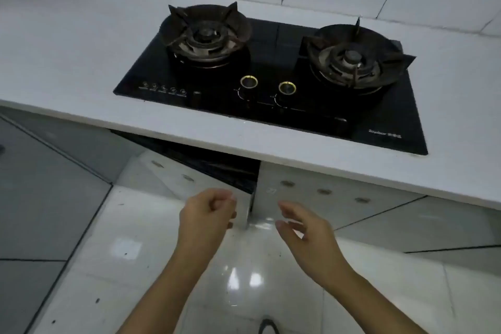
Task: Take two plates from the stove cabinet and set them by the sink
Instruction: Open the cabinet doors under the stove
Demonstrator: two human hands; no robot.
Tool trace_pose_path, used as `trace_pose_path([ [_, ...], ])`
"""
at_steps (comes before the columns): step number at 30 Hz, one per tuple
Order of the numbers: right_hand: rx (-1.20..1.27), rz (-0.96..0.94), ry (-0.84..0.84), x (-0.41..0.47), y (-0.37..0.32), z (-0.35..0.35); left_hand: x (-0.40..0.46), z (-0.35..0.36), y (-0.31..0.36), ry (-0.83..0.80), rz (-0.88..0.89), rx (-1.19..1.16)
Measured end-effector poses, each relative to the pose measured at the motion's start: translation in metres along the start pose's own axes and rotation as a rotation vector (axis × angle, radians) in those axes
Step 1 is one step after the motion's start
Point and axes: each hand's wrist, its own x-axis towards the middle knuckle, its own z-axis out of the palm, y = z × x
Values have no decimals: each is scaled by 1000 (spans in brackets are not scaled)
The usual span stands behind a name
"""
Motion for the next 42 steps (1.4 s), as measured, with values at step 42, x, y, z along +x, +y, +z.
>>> trace_pose_path([
  [42,549,243,203,-33,38,178,-10,-33,-120,-33,-287,-724],
])
